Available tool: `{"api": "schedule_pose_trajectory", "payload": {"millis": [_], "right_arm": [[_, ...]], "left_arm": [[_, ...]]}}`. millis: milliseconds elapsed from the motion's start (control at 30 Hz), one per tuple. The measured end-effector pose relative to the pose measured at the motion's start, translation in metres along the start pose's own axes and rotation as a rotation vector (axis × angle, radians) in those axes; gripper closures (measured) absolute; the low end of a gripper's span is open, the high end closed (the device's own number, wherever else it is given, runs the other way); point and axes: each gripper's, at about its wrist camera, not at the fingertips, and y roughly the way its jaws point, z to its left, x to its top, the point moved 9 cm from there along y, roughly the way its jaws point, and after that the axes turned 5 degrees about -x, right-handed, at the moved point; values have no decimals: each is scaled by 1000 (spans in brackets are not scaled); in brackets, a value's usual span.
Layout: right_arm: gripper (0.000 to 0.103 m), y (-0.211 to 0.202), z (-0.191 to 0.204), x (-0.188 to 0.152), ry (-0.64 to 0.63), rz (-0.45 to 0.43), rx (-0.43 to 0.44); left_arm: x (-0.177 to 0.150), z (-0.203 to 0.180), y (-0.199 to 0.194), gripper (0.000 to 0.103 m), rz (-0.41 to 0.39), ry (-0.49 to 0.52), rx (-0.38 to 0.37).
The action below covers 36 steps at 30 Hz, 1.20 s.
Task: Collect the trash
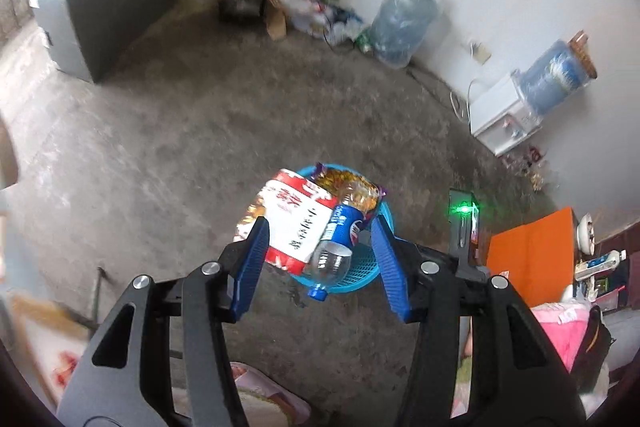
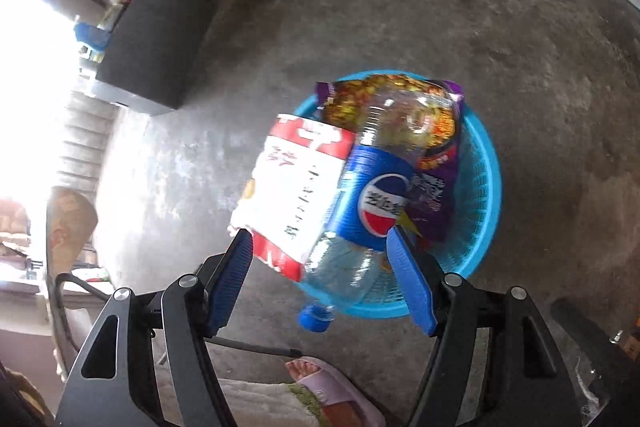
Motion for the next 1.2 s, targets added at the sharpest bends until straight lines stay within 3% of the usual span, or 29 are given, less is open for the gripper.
{"api": "schedule_pose_trajectory", "payload": {"millis": [233, 433, 567, 700, 867, 967, 1033, 1100, 1200], "right_arm": [[35, -16, 40, -7, -82, -25, 10], [35, -6, 92, -24, -338, -52, -104], [31, 31, 130, -40, -598, -64, -237], [29, 93, 155, -53, -902, -54, -430], [29, 157, 164, -55, -1111, -38, -626], [30, 191, 155, -56, -1235, -15, -820], [42, 203, 143, -54, -1222, 22, -902], [62, 199, 139, -47, -1180, -16, -962], [91, 179, 147, -37, -1049, -72, -929]], "left_arm": [[-37, 59, -116, 53, -169, -72, 115], [-96, 119, -197, 53, -278, -195, 208], [-133, 158, -245, 49, -363, -299, 253], [-171, 202, -289, 48, -418, -397, 316], [-212, 249, -326, 48, -442, -502, 421], [-231, 268, -342, 48, -454, -551, 459], [-242, 274, -349, 48, -459, -570, 482], [-250, 276, -354, 48, -464, -579, 497], [-254, 276, -356, 48, -471, -583, 500]]}}
